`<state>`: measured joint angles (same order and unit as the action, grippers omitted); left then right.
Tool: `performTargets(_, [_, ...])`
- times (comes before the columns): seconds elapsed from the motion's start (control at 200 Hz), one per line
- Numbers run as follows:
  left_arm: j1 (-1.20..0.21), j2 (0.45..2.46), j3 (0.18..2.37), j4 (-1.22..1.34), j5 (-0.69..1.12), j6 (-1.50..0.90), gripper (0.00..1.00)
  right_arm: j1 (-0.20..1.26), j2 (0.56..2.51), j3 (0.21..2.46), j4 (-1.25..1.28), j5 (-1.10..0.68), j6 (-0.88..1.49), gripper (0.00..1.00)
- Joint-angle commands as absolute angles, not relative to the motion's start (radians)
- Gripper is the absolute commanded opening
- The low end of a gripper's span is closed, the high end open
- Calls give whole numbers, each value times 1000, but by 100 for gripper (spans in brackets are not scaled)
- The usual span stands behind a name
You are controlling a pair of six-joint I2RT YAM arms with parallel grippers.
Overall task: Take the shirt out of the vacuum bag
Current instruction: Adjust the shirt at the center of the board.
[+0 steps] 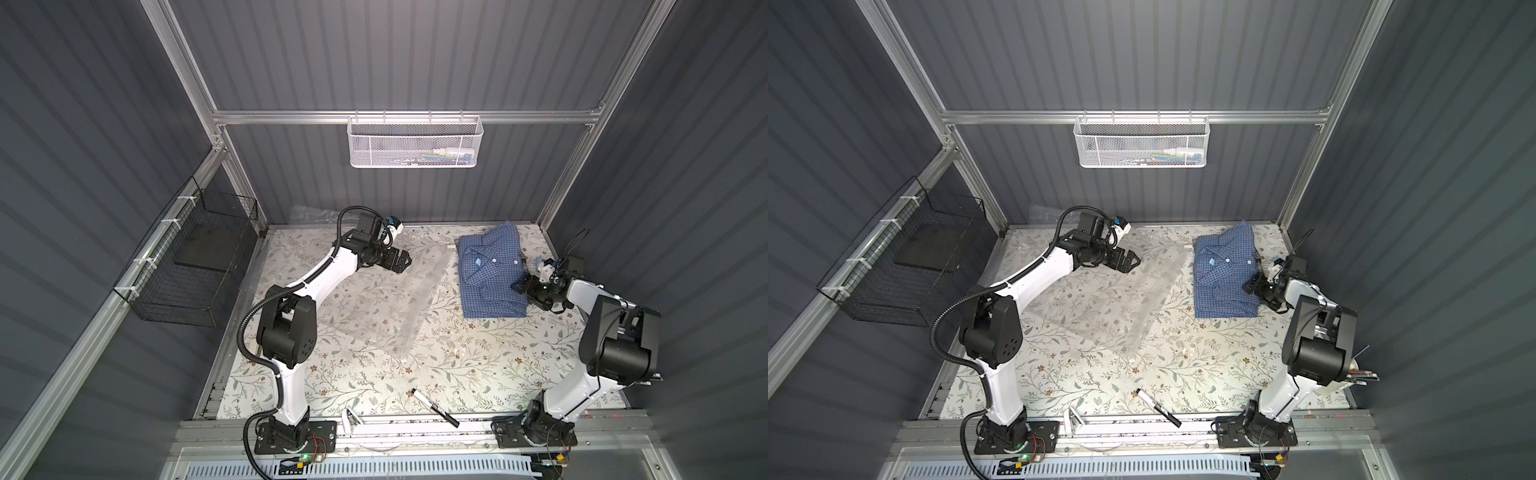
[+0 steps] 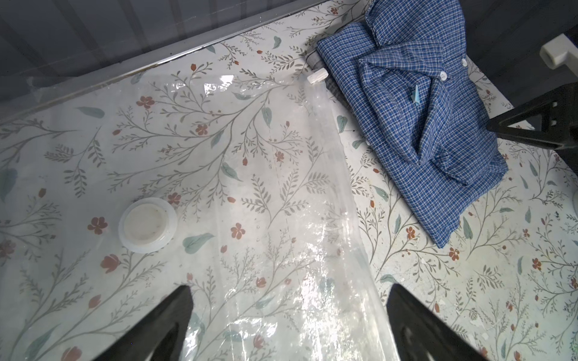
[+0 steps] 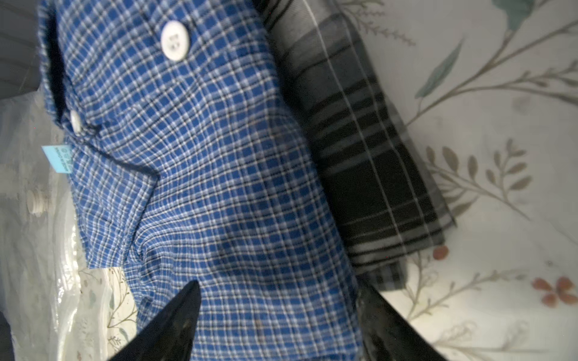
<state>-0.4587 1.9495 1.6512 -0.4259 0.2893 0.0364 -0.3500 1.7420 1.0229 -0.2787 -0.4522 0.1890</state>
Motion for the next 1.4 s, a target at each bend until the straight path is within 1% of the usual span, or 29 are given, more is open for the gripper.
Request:
performTargets(0.0, [-445,1964,1631,-424,302,39,98,-348,1756,1033,-242,-522,148,72])
performTargets(0.115, [-441,1963,1626,-422,304,39,98,-345,1766,1025,-217,-556,148,64])
performTargets(0.16, [-439,1963,1624,-424,305,40,98,-341,1765,1019,-207,-568,146,59])
performTargets(0.2, [-437,1963,1623,-425,304,41,98,-339,1766,1017,-200,-572,147,52])
performTargets(0.22, [-436,1963,1622,-425,304,41,98,-338,1767,1017,-199,-571,150,46])
performTargets(0.325, [-430,1960,1614,-425,305,41,98,-338,1755,1017,-200,-573,152,24])
performTargets(0.43, [-426,1959,1608,-423,307,40,98,-338,1724,1029,-226,-567,152,7])
performTargets(0.46, [-424,1959,1606,-422,309,40,98,-338,1712,1036,-235,-562,151,4])
performTargets(0.555, [-421,1962,1610,-422,310,40,98,-339,1697,1099,-302,-542,139,0])
performTargets(0.72, [-419,1972,1615,-422,316,40,98,-337,1683,1232,-406,-511,100,0])
performTargets(0.871, [-417,1979,1615,-423,319,38,98,-338,1718,1323,-487,-486,54,0])
performTargets(0.956, [-417,1979,1617,-425,316,39,97,-340,1747,1331,-503,-481,43,0])
performTargets(1.086, [-412,1978,1615,-435,314,41,97,-355,1789,1289,-459,-467,50,0])
performTargets(1.116, [-410,1977,1614,-438,313,43,98,-363,1804,1283,-446,-465,55,3])
performTargets(1.141, [-410,1977,1614,-441,313,45,98,-368,1819,1284,-441,-463,58,10])
performTargets(1.156, [-408,1976,1614,-443,313,47,98,-374,1829,1285,-438,-459,61,13])
performTargets(1.201, [-407,1975,1612,-446,312,48,98,-384,1863,1294,-437,-445,70,15])
performTargets(1.231, [-405,1974,1611,-448,311,48,98,-389,1888,1302,-437,-429,77,19])
performTargets(1.326, [-400,1968,1605,-449,307,48,98,-394,1928,1338,-453,-395,92,19])
performTargets(1.346, [-400,1967,1604,-449,307,49,97,-394,1927,1340,-449,-390,98,21])
performTargets(1.396, [-399,1967,1602,-450,307,49,97,-394,1921,1342,-438,-390,104,31])
